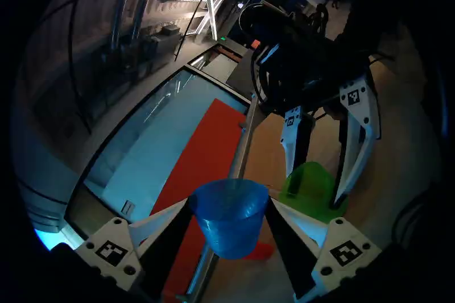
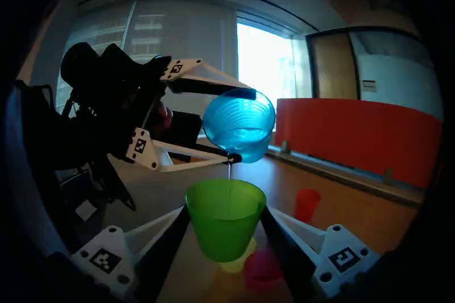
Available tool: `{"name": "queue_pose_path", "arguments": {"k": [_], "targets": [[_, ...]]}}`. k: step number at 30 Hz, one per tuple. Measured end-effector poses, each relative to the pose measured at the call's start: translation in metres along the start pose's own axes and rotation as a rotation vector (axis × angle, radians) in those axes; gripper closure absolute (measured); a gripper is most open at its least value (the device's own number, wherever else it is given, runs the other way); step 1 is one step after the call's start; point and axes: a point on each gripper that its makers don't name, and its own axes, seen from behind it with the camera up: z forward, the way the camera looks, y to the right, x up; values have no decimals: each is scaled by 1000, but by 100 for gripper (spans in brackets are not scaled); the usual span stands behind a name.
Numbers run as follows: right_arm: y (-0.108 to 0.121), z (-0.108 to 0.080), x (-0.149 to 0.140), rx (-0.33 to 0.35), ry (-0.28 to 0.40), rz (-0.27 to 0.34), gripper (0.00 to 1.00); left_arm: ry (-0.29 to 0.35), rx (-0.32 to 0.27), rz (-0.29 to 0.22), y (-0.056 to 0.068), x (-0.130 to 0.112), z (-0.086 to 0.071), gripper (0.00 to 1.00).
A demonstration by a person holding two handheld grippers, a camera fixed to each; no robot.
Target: Pour water
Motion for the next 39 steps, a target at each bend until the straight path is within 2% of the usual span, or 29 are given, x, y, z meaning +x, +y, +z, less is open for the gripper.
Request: {"name": "queue_pose_path", "arguments": {"k": [39], "targets": [[0,-4,-1,-7,3,-6,9,10,24,85,-7,7,1,12]]}}
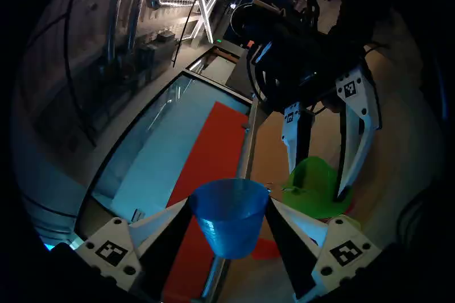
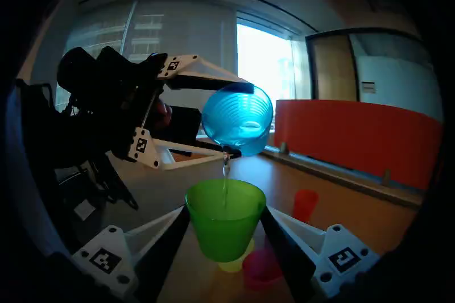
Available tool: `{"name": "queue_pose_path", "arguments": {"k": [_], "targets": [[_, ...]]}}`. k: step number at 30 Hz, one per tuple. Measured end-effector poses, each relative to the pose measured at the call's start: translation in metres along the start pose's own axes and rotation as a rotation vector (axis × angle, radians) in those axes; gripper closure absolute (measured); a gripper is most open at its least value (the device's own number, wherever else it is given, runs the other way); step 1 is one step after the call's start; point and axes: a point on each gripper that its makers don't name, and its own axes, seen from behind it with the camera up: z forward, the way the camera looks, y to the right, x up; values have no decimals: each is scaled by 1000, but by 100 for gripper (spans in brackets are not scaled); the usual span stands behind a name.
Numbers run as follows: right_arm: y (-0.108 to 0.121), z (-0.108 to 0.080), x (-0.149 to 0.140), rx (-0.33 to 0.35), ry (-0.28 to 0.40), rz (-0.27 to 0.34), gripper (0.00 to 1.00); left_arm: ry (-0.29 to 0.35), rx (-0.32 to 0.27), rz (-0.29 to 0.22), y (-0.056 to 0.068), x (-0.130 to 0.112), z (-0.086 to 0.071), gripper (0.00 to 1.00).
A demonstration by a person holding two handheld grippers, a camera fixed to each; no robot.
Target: Pour water
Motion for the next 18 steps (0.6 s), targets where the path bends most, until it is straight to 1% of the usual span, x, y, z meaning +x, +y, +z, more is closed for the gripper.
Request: {"name": "queue_pose_path", "arguments": {"k": [18], "targets": [[-1,-3,3,-2,4,-4,9,2,7,48,0,4,0,13]]}}
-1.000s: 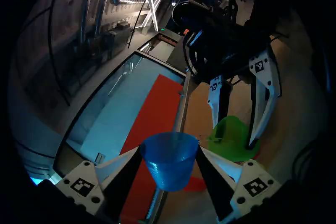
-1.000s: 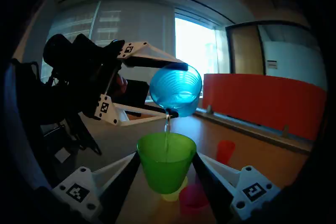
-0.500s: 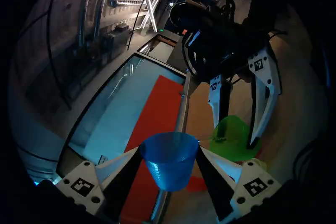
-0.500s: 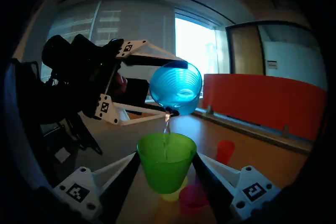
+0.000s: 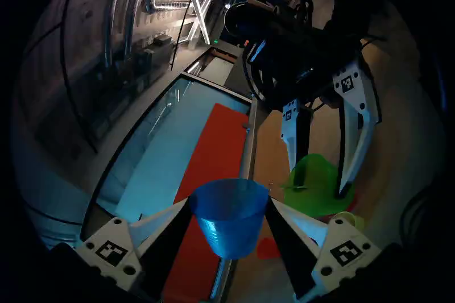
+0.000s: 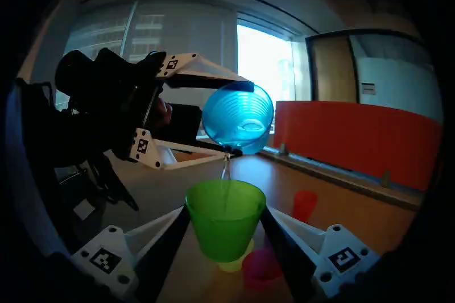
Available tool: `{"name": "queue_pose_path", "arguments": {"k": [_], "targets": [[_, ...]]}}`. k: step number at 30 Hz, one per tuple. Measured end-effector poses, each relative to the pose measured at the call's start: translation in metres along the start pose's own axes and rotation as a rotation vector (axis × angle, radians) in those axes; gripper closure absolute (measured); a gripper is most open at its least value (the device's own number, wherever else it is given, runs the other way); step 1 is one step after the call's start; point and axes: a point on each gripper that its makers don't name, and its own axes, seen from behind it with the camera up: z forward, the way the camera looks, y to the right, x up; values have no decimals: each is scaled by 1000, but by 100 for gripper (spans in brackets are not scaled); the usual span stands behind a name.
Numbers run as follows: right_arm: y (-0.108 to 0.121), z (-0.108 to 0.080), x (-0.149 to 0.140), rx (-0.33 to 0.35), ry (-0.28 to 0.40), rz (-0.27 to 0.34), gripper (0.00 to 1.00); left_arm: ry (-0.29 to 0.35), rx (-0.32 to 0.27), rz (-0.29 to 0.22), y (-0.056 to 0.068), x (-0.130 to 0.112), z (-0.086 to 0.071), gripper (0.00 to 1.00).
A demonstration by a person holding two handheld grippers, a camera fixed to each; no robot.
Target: Pour water
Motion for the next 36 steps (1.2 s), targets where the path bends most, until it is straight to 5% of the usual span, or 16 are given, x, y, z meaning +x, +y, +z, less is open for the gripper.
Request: {"name": "queue_pose_path", "arguments": {"k": [36], "targets": [[-3,1,3,1,2,-7,9,-1,14,97,0,5,-8,12]]}}
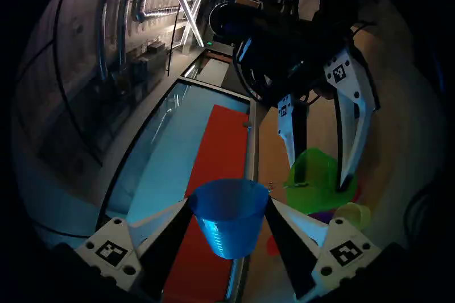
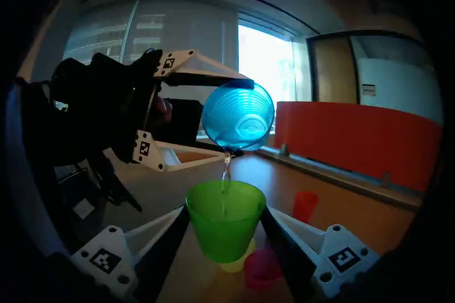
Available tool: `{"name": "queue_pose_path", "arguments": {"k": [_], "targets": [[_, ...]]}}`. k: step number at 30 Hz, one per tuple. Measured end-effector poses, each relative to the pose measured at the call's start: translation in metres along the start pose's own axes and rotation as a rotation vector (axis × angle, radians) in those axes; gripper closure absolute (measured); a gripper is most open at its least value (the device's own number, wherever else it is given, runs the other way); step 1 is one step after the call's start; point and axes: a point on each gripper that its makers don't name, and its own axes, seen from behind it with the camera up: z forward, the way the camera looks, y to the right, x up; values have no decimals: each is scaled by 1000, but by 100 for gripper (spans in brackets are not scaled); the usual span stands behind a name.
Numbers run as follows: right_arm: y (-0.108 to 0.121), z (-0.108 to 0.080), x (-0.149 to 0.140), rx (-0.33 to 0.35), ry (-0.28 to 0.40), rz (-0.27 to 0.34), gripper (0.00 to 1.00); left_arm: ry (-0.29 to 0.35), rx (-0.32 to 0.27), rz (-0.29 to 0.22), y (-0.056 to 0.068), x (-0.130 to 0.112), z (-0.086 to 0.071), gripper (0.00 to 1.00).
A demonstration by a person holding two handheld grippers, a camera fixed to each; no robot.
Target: Pour water
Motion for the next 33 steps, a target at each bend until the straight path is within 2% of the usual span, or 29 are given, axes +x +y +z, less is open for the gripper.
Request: {"name": "queue_pose_path", "arguments": {"k": [23,33], "targets": [[-1,1,-2,-2,5,1,9,-8,15,66,-8,1,-3,12],[0,1,-1,-4,8,0,9,-8,11,95,-7,3,-3,12]]}}
